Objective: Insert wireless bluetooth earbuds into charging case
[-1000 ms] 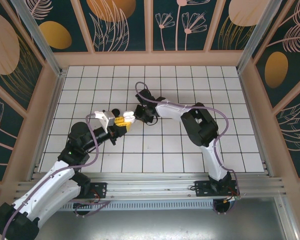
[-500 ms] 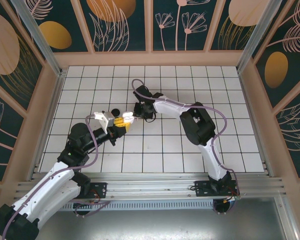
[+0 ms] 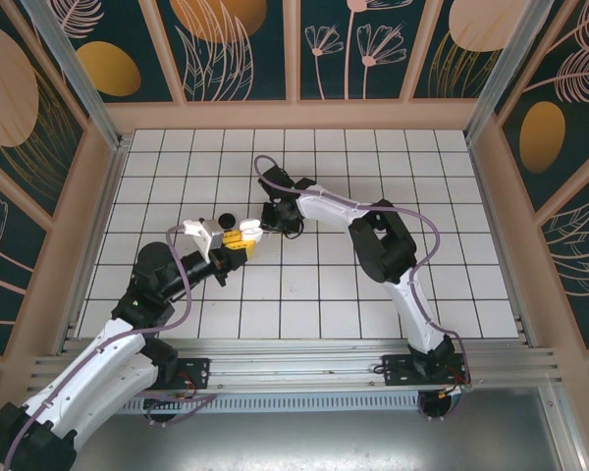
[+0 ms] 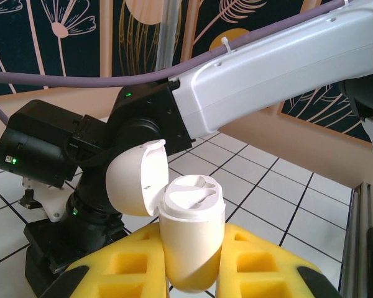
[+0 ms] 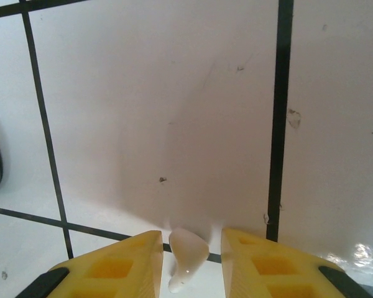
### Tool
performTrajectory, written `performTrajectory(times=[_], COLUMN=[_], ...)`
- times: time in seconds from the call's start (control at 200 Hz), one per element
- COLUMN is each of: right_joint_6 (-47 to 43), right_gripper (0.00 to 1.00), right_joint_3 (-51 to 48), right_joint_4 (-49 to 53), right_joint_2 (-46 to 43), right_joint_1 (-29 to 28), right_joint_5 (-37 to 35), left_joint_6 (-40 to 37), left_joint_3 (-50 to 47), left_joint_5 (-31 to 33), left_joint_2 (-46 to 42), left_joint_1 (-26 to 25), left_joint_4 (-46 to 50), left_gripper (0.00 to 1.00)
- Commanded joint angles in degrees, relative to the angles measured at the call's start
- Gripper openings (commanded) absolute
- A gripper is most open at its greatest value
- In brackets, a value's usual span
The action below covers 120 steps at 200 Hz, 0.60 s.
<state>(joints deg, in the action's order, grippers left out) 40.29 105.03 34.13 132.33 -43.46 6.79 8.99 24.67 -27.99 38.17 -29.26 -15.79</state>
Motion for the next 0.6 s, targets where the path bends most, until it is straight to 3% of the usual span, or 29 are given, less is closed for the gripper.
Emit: performTrajectory(times=[0.0,0.335,0.596], right_joint_6=[-1.42,-4.11,-6.50], right_gripper=[0.30,0.19,0.12], right_joint_3=[2.18,8.22,7.33], right_joint_4=[3.27,8.26,8.47], right_joint_2=[2.29,5.74,2.85], right_joint_1=[-0.50,-1.20,-1.45], right_joint_5=[-0.99,-1.38,-2.06], left_joint_6=[-1.01,-1.09,-1.87], left_joint_3=[-0.32,-0.80,-0.33], left_joint_5=[0.05,0.30,-0.04], left_joint_2=[-0.68,-1.15,-0.31], left_joint_1=[0.00,-0.01,0.02], left_joint_4=[0.02,-0.01,0.91], left_gripper=[0.00,0.00,0.00])
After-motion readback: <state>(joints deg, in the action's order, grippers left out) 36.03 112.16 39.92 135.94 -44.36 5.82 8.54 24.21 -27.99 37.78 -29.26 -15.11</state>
